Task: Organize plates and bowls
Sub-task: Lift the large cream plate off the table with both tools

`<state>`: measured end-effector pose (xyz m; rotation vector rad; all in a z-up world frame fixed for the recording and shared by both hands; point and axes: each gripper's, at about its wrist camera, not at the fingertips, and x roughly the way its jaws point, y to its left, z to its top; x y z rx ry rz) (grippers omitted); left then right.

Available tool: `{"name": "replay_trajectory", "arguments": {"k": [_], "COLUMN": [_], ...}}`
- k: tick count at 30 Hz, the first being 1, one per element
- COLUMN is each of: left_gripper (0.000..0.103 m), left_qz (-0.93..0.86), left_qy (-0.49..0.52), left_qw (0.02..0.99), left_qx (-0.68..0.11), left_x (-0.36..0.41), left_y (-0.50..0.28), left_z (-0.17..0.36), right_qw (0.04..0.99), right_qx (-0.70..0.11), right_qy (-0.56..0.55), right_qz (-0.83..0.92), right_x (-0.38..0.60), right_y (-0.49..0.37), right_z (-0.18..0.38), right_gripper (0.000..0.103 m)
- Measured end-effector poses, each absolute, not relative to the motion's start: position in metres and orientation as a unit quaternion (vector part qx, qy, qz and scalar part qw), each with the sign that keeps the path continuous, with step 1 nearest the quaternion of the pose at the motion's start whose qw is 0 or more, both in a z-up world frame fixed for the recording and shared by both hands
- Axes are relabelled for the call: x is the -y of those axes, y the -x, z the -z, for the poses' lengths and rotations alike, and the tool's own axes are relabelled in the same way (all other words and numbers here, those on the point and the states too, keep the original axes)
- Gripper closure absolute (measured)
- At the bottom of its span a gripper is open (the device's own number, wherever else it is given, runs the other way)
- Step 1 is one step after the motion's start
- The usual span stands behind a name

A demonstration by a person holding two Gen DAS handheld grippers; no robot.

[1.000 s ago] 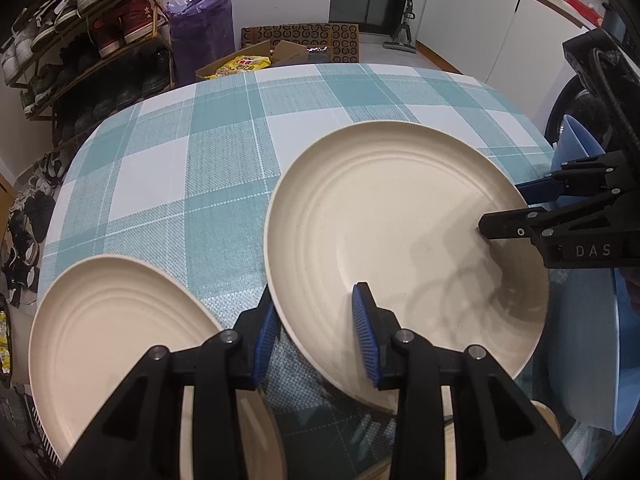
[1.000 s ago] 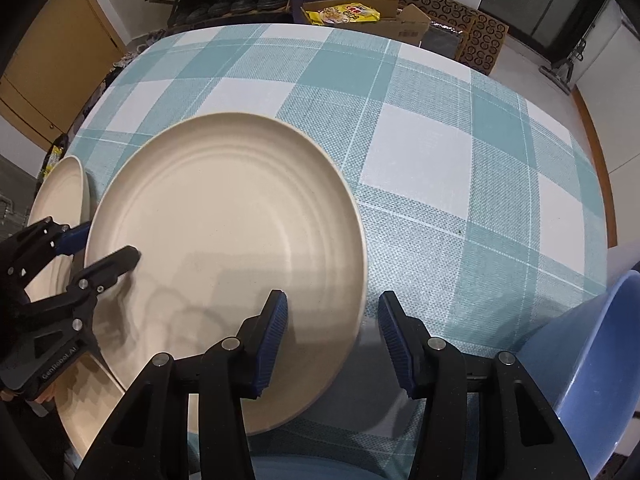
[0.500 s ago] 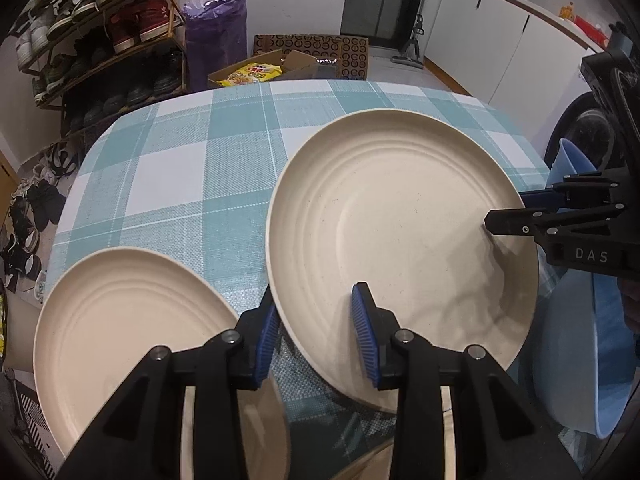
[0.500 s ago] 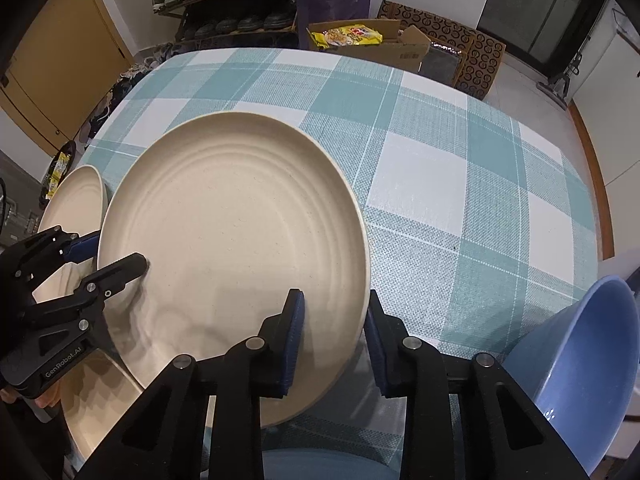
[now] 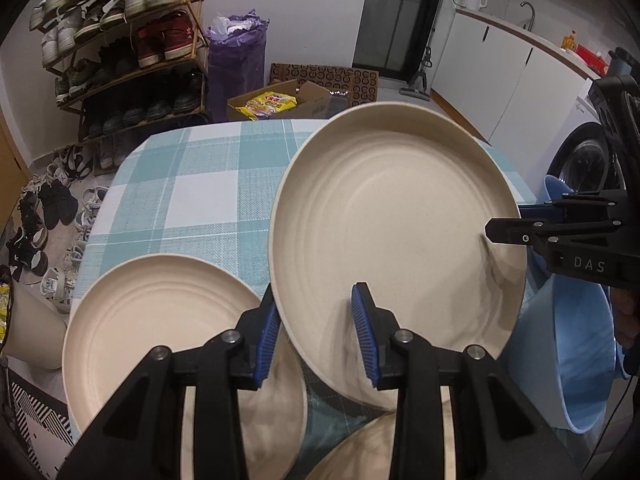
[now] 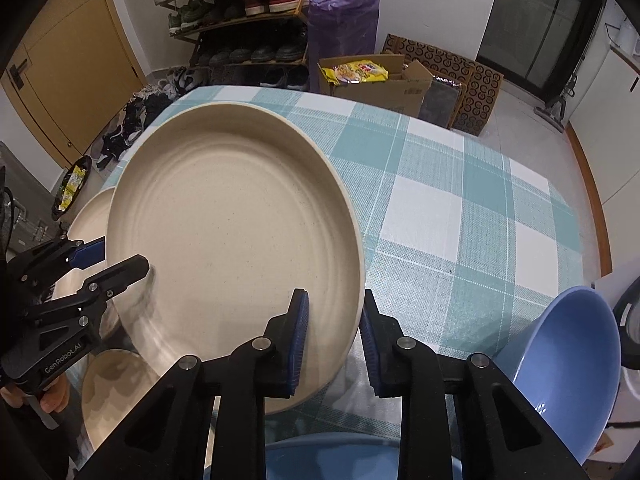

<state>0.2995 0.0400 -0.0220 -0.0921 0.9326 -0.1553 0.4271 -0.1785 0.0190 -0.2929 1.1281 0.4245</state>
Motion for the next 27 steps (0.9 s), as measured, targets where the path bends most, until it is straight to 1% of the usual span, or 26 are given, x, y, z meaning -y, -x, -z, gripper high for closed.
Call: {"name": "replay_trajectory", "arguments": {"k": [16, 27], "left_gripper": [0.069, 0.069], "left_qz": [0.055, 0.042], "left_qy": [0.049, 0.047], "left_qw": [0.911, 0.921], "left_qx": [-0.406, -0.384], "left_x": [-0.054, -0.064], "left_y": [-0.248, -0.2], "left_z": [-0.013, -0.028], "right_qw": [0.832, 0.838], "right_qx": [-0.487, -0.464], "right_qy": [0.144, 0.16], "right_qz": [-0.226, -0.239], "right_x": [0.165, 0.154], "right_y": [-0.381, -0.33], "right_z": [-0.061, -0.079], "right_gripper": [0.078, 0.078]}}
